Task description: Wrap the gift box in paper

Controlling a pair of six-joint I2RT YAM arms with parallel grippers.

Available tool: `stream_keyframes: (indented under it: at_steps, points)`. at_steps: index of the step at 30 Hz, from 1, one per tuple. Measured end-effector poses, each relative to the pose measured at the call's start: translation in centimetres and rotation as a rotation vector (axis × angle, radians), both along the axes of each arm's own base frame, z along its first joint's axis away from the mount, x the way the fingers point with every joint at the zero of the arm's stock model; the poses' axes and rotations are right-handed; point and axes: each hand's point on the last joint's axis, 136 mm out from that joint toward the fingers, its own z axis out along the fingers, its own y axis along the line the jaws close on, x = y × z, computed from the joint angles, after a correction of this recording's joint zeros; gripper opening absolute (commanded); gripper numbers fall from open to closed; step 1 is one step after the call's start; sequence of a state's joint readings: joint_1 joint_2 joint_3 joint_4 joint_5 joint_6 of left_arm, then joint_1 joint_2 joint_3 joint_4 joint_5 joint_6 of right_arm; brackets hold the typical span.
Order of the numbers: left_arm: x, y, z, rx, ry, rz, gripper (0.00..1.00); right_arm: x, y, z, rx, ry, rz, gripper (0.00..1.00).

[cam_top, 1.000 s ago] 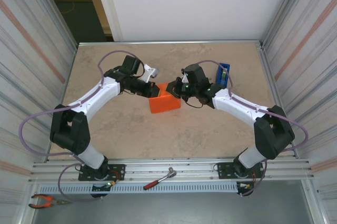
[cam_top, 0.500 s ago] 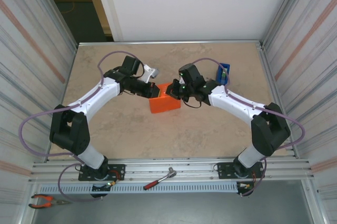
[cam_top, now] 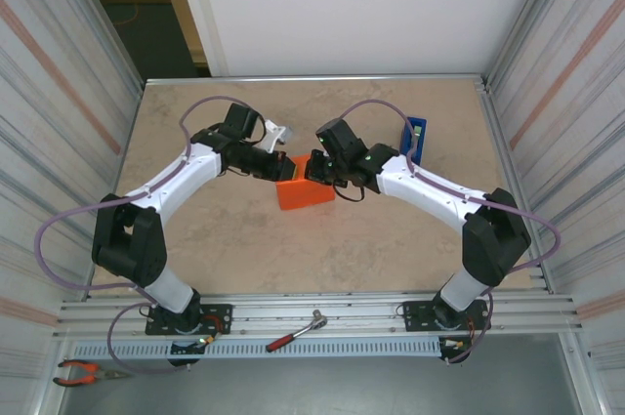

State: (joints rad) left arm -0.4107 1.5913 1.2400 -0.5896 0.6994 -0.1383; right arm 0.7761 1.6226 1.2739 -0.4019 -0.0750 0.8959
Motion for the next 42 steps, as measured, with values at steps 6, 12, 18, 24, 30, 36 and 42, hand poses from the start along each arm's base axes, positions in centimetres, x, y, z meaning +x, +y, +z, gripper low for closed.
stream_keyframes:
  at_steps: [6, 12, 18, 24, 30, 36, 42]
  points:
    - [1.0, 0.0, 2.3, -0.043, 0.022, 0.052, 0.1, 0.1, 0.0, 0.0, -0.001, -0.007, -0.004, 0.0]
    - [2.4, -1.0, 5.6, -0.121, -0.016, 0.065, 0.1, 0.3, 0.1, -0.1, 0.006, -0.018, -0.007, 0.0]
    - [3.2, -1.6, 4.7, -0.133, 0.025, 0.081, 0.1, 0.4, 0.1, -0.1, 0.012, -0.028, -0.009, 0.0]
    - [3.8, -2.2, 2.6, -0.118, 0.073, 0.086, 0.1, 0.4, 0.1, -0.1, 0.014, -0.03, -0.01, 0.0]
    - [3.5, -2.9, 1.4, -0.097, 0.089, 0.073, 0.1, 0.3, 0.0, -0.1, 0.015, -0.03, -0.009, 0.0]
    - [3.7, -2.7, 0.5, -0.033, 0.05, 0.083, 0.1, 0.2, 0.0, -0.1, 0.015, -0.03, -0.009, 0.0]
    - [3.6, -2.7, -0.4, 0.053, 0.009, 0.065, 0.1, 0.2, 0.0, -0.1, 0.015, -0.03, -0.009, 0.0]
